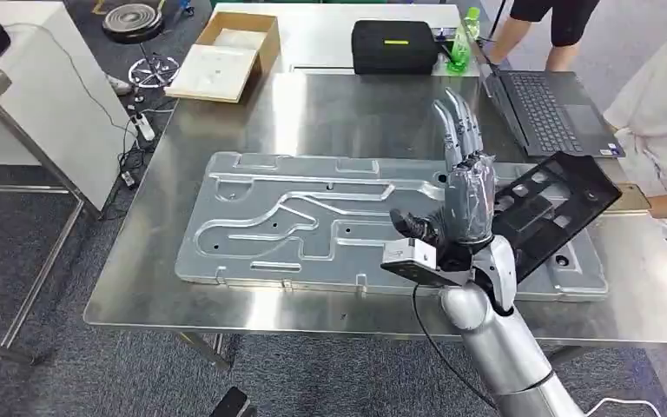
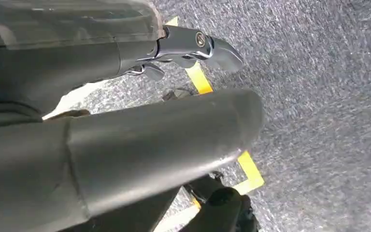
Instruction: Take the parts from the cabinet and place them on the table.
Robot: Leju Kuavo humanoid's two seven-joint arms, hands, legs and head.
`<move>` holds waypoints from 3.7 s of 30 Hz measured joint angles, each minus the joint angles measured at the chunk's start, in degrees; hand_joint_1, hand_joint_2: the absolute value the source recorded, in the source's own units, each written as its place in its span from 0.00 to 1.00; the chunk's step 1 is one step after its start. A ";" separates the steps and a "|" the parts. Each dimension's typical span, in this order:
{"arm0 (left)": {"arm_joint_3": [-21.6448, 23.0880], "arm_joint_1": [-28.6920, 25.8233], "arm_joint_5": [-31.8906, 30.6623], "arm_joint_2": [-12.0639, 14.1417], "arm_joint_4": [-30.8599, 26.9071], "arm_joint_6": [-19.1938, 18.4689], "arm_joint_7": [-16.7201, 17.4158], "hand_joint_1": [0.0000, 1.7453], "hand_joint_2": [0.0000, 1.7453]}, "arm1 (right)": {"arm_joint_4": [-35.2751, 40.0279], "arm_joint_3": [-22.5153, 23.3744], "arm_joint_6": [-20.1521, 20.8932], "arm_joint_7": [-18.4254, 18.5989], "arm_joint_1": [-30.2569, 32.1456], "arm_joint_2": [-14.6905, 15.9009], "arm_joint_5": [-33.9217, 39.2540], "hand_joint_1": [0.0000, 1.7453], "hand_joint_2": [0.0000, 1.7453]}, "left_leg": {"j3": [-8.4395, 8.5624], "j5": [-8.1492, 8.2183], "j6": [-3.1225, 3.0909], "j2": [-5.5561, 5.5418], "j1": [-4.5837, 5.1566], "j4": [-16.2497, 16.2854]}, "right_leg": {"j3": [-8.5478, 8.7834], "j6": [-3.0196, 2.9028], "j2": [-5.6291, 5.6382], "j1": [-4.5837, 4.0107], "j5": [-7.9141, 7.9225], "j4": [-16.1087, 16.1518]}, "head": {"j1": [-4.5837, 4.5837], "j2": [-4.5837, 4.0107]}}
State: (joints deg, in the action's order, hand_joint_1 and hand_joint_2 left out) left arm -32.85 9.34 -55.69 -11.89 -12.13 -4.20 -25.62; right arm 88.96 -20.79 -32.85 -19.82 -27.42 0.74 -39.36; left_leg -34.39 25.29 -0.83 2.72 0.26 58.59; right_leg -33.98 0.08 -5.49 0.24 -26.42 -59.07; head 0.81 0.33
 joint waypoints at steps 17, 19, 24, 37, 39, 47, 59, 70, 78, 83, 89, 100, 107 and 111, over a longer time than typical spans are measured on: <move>0.02 -0.12 0.63 -0.48 0.00 0.00 0.42 0.00 0.00 | 1.23 1.16 1.05 0.74 0.27 2.10 -1.03 0.00 0.00 | -1.03 -1.03 -0.06 -10.16 -0.51 0.04 | -0.70 0.08 8.21 0.54 0.23 -0.59 | 0.02 0.00; 0.02 -0.17 0.70 -0.48 0.00 -0.02 0.44 0.00 0.00 | 1.51 1.14 1.23 0.83 0.07 2.10 -1.05 0.00 0.00 | -1.78 0.47 0.47 -6.24 -0.06 1.97 | -0.34 -0.63 6.86 1.00 0.56 0.13 | -0.28 0.00; 0.02 -0.04 0.70 -0.46 0.00 0.00 0.44 0.00 0.00 | 1.71 1.20 1.23 1.07 0.08 2.27 -1.40 0.00 0.00 | -8.94 6.51 1.36 -3.20 -0.87 17.02 | -0.27 -1.18 3.13 0.64 0.18 0.07 | -0.37 0.00; 0.02 0.43 0.72 -0.37 0.00 0.02 0.42 0.00 0.00 | 2.45 1.40 1.23 1.16 -0.29 2.60 -1.75 0.00 0.00 | 0.07 -1.06 -1.94 -3.24 -0.43 -0.92 | -4.87 1.51 5.26 0.65 -7.98 -12.78 | -0.33 0.00; 0.02 0.26 0.72 -0.37 0.00 0.02 0.42 0.00 0.00 | 2.43 1.42 1.23 1.18 -0.03 2.75 -1.73 0.00 0.00 | 0.05 -1.05 -1.93 -4.86 -0.37 -0.68 | -7.65 1.50 5.38 0.64 -8.35 -17.51 | -0.31 0.00; 0.02 0.23 0.74 -0.42 0.00 0.02 0.42 0.00 0.00 | 2.49 1.42 1.25 1.18 -0.30 2.99 -1.73 0.00 0.00 | -0.87 -0.94 -0.15 -10.09 -0.65 0.14 | -0.73 0.58 8.75 0.73 -0.06 -0.79 | -0.33 0.00; -0.20 -0.33 1.86 0.59 0.00 1.07 0.20 0.00 0.00 | 2.16 0.72 2.41 0.70 -1.32 2.03 -0.68 0.00 0.00 | -0.70 -0.33 0.93 1.51 -0.13 0.44 | 1.05 -0.29 0.43 0.52 -1.00 -0.08 | -0.72 0.00; -0.70 -1.25 2.62 1.42 0.00 1.20 -0.66 0.00 0.00 | 0.64 -0.13 1.71 0.02 -2.20 1.05 0.02 0.00 0.00 | -0.59 -1.36 -1.81 -5.56 -0.56 -0.41 | -6.94 1.65 5.27 0.85 -8.11 -16.74 | -0.68 0.00; -0.77 -1.23 2.27 1.60 0.00 1.16 -0.26 0.00 0.00 | 1.09 0.04 0.85 -0.26 -2.60 1.64 -0.02 0.00 0.00 | -1.61 -1.45 0.40 -10.61 -1.00 0.12 | -0.48 0.50 9.27 0.88 -0.26 -0.82 | -0.66 0.00; -0.83 -1.05 2.16 1.99 0.00 1.18 -0.15 0.00 0.00 | 1.51 0.09 0.77 -0.31 -2.58 1.71 -0.33 0.00 0.00 | -7.62 5.72 1.78 -3.56 -0.90 13.19 | 0.43 -1.00 5.10 1.17 -0.03 0.41 | -1.18 0.00; -0.83 -1.02 2.08 2.36 0.00 1.18 0.24 0.00 0.00 | 1.77 0.09 0.07 -0.33 -2.21 1.70 -1.68 0.00 0.00 | -1.33 -1.46 1.68 0.14 -1.12 1.94 | 1.35 -0.39 0.87 0.91 -0.94 0.29 | -1.18 0.00; -0.59 0.84 1.07 2.45 -0.02 0.74 0.37 0.00 0.00 | 3.41 0.68 -0.57 -0.26 -1.07 1.95 -3.39 0.00 0.00 | -0.47 -1.29 -1.74 -4.61 -0.71 -0.51 | -7.03 1.70 5.39 0.71 -8.41 -16.61 | -1.07 0.00; -0.28 0.97 0.85 2.27 -0.04 0.66 0.48 0.00 0.00 | 3.56 0.77 -0.61 0.07 -1.05 2.03 -4.66 0.00 0.00 | -1.26 -1.03 -0.33 -8.93 -0.91 0.42 | -0.96 0.92 9.18 0.88 0.15 -0.62 | -1.09 0.00; -0.09 0.91 0.68 2.34 -0.04 0.66 0.57 0.00 0.00 | 3.59 0.70 -0.57 0.26 -1.16 1.92 -5.38 0.00 0.00 | -2.31 0.57 0.90 -5.38 -0.69 2.68 | 0.06 -0.75 6.59 1.25 0.60 0.57 | -1.42 0.00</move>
State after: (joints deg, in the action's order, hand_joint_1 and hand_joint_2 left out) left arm -32.94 10.25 -55.01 -9.55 -12.17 -3.54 -25.05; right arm 92.54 -20.09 -33.42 -19.56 -28.57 2.67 -44.74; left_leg -36.70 25.86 0.07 -2.66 -0.43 61.26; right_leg -33.92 -0.68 1.10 1.50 -25.82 -58.51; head -0.61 0.33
